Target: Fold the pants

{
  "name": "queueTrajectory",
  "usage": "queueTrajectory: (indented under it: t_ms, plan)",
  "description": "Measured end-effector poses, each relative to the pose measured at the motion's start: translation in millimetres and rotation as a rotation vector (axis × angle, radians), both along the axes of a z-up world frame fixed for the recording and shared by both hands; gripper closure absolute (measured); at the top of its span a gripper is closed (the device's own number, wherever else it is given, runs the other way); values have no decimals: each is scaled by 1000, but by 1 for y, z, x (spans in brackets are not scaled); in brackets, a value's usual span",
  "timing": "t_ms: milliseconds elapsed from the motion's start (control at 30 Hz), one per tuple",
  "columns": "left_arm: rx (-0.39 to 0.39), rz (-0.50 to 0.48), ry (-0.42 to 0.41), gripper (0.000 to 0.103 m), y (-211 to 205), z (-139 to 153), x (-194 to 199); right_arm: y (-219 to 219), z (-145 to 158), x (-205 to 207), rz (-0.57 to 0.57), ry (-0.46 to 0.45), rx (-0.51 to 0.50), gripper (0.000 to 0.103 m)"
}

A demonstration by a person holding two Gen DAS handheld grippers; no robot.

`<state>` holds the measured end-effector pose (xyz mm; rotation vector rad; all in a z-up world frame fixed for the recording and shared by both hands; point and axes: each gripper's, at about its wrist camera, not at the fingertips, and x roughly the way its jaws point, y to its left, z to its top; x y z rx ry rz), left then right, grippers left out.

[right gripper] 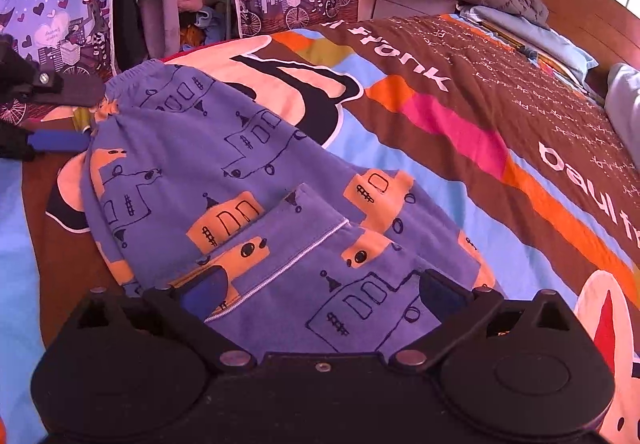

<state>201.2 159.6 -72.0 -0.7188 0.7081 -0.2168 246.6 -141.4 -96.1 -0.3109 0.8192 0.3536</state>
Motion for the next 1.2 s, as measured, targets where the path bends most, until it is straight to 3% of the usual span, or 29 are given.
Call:
queueTrajectory:
  t_ms: [300,467,533,633,700,767,800,867,967,1033,1200]
  plan:
    - [42,25,17,1,-5,-6,7,-3,-2,3,-16,21,14,1]
    - [-20,111,30,1,0,-12,15,-5,-3,6,-31,40,30,1]
    - [-24,136,51,7,1,-12,17,-5,-3,7,-37,48,35,1]
    - [-40,218,96,29,7,-13,15,-4,-2,8,-48,54,35,1]
    - [-79,286,149,66,12,-16,15,-3,-1,7,-42,47,24,1]
    - [-163,346,167,86,19,-24,11,-2,0,6,-39,39,14,1]
    - [-197,346,154,91,20,-26,9,-1,1,6,-38,36,11,1]
    - [-137,331,107,93,14,-20,6,-2,4,5,-39,28,8,1]
    - [69,275,33,95,-9,1,5,-5,16,3,-52,-6,9,1]
    - [181,258,31,95,-25,16,10,-11,24,2,-70,-25,25,1]
    - [329,242,67,95,-54,45,24,-29,39,5,-114,-34,65,1]
